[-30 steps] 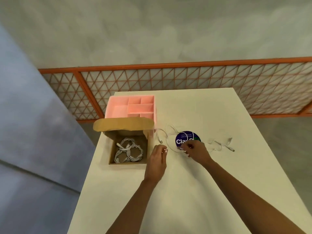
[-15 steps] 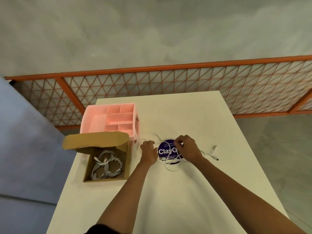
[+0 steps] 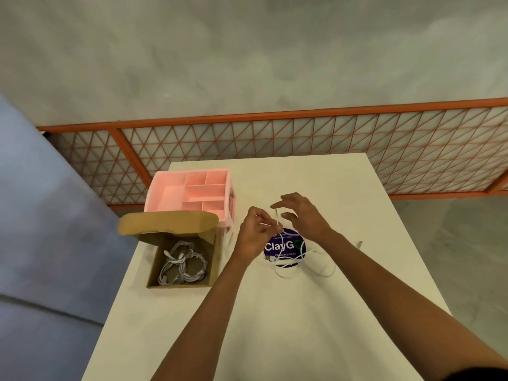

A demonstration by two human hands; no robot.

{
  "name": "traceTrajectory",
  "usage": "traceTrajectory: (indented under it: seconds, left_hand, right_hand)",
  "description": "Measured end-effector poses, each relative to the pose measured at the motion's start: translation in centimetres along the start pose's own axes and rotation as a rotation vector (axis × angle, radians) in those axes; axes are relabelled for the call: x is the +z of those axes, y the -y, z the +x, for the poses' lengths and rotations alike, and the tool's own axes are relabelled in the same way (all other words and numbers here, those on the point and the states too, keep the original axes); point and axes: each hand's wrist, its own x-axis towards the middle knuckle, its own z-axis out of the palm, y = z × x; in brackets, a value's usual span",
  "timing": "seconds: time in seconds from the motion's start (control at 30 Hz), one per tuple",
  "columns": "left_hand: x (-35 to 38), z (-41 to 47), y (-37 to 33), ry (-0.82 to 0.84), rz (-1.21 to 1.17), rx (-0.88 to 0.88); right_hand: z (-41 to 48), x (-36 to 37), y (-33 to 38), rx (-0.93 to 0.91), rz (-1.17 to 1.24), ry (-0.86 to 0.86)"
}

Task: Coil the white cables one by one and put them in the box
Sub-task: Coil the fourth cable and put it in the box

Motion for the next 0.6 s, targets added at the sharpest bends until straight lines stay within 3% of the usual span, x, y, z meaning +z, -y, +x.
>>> traceTrajectory:
  seconds: [0.13, 0.33, 0.47, 0.6]
  left_hand:
    - [-1.0, -1.7, -0.6, 0.041, -0.028, -0.011]
    - [-2.4, -3.1, 0.9, 0.083, 0.512, 0.248]
    - [-2.0, -4.4, 0.1, 0.147, 0.561, 0.373]
    - [-1.0, -5.4, -0.6, 0.134, 0.550, 0.335]
  right_hand:
    - [-0.6, -2.6, 1.1, -0.038, 0.150, 0.013]
    - [-2.6, -5.9, 3.7, -0.027, 0.331, 0.163]
    - [-3.8, -7.0, 4.4, -0.048, 0.477, 0.175]
    - [-4.9, -7.9, 5.1, -0.076, 0.581, 0.142]
